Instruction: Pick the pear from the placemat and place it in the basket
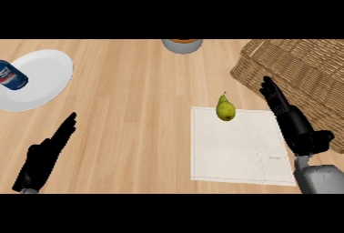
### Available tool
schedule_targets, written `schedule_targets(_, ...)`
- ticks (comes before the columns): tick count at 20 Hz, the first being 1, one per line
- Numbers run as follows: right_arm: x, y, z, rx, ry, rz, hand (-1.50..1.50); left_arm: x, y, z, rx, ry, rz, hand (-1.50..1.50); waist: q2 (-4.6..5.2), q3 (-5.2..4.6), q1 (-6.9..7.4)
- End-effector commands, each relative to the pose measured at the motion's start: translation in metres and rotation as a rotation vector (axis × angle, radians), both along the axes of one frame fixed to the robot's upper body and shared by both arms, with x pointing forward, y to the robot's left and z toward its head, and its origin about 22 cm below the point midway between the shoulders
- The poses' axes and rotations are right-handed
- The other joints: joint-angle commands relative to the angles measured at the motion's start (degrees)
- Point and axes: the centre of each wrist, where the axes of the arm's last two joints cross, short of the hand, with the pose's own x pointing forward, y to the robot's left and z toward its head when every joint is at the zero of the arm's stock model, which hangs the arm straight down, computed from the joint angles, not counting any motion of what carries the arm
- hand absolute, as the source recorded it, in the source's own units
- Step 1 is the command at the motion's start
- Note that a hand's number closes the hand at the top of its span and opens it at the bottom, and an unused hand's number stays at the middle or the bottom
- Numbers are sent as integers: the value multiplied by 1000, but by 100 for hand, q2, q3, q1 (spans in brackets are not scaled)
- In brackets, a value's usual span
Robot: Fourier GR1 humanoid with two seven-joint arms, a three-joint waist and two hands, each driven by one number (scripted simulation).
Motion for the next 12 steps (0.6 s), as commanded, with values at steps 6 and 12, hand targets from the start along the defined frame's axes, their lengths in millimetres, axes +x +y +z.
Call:
schedule_targets(6,43,-17,44,29,236,-481,150,33,-44,42,-281,-404,108,0,4,127,206)
schedule_targets(12,61,151,33,-195,276,-358,-150,34,-74,35,-352,-376,75,0,51,143,379)
